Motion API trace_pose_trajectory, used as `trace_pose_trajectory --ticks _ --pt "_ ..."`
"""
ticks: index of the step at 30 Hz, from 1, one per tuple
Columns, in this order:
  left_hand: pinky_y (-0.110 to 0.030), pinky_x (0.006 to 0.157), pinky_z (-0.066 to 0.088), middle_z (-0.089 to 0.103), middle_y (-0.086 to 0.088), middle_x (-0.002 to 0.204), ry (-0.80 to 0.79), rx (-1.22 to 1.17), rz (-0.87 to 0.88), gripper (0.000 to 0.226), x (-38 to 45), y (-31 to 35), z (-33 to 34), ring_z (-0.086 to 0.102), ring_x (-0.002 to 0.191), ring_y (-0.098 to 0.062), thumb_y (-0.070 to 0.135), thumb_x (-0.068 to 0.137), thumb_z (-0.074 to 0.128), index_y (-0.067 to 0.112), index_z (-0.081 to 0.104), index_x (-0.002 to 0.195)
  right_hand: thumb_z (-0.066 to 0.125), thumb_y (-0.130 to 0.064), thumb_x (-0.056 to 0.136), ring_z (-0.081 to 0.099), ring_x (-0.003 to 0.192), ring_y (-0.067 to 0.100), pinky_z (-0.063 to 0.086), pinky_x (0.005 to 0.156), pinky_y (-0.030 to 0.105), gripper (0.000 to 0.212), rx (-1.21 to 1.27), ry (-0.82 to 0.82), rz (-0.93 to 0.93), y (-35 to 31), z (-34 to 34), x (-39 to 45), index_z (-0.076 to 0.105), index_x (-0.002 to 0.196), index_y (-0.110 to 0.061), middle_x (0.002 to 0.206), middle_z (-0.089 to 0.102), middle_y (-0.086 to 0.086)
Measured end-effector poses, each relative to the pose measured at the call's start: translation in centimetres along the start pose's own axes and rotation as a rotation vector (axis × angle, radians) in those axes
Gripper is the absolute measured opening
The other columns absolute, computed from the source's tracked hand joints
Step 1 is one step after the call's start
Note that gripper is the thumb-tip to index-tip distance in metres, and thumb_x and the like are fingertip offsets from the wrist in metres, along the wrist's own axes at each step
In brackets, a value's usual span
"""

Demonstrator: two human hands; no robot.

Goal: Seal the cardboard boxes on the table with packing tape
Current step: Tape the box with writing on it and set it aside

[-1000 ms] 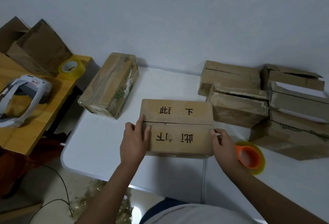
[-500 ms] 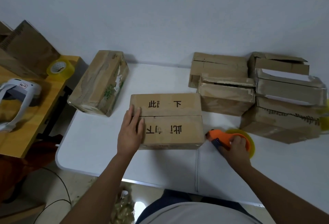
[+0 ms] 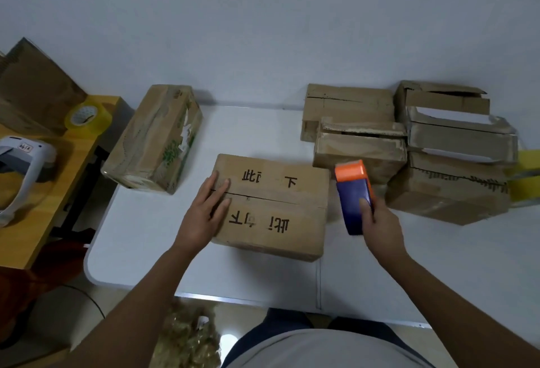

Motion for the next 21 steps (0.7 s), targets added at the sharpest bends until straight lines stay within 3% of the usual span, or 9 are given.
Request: trace_pose_trajectory --ticks 6,11,15,18,21 --pt "-0.048 0.115 0.037 0.021 0.016 0.163 0.011 -0.009 0.042 0.048 -0.2 0.4 0.2 0.027 0.148 -0.011 0.036 0.100 0.049 0.031 0.046 0.147 0.033 -0.040 0.105 0.061 0.079 0.014 0.045 0.065 0.029 0.033 0.378 0.104 -0.023 -6.8 -5.1 0.6 0.054 0.108 -0.014 0.093 0.063 0.001" --pt "-0.042 0.116 0.036 0.023 0.013 0.162 0.028 -0.005 0.086 0.045 -0.6 1.2 0.6 0.030 0.147 -0.010 0.030 0.100 0.053 0.028 0.050 0.145 0.043 -0.034 0.103 0.067 0.094 0.020 0.050 0.085 0.038 0.028 0.591 -0.167 -0.046 -11.8 -3.5 1.0 0.063 0.115 -0.020 0.103 0.071 0.000" --pt "-0.026 0.113 0.033 0.023 0.022 0.160 0.010 -0.098 -0.001 0.040 -0.4 0.2 -0.3 0.031 0.140 0.006 0.031 0.100 0.055 0.038 0.054 0.140 0.045 -0.051 0.098 0.069 0.084 0.024 0.053 0.082 0.041 0.044 0.347 -0.249 -0.076 -13.4 -1.5 0.3 0.069 0.103 -0.014 0.092 0.073 0.003" --pt "-0.030 0.112 0.033 0.022 0.014 0.162 -0.007 -0.143 -0.129 0.038 0.4 -0.7 -0.2 0.032 0.142 -0.004 0.037 0.101 0.052 0.049 0.052 0.137 0.043 -0.059 0.094 0.067 0.071 0.021 0.048 0.066 0.031 0.054 0.162 -0.247 -0.130 -14.1 -1.2 -0.1 0.067 0.086 -0.011 0.076 0.070 0.003" --pt "-0.035 0.115 0.035 0.037 0.015 0.156 0.003 -0.219 -0.176 0.036 1.2 -0.7 0.1 0.038 0.141 -0.009 0.039 0.102 0.051 0.052 0.053 0.136 0.042 -0.059 0.094 0.067 0.069 0.016 0.052 0.068 0.031 0.051 0.028 -0.251 -0.152 -14.1 -0.7 0.0 0.063 0.086 -0.014 0.077 0.070 0.001"
Point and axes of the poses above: each hand's wrist, its own x-axis towards the middle knuckle, its own z-axis out of the palm, y = z × x, the point moved 10 cm from there along x, towards the middle knuckle
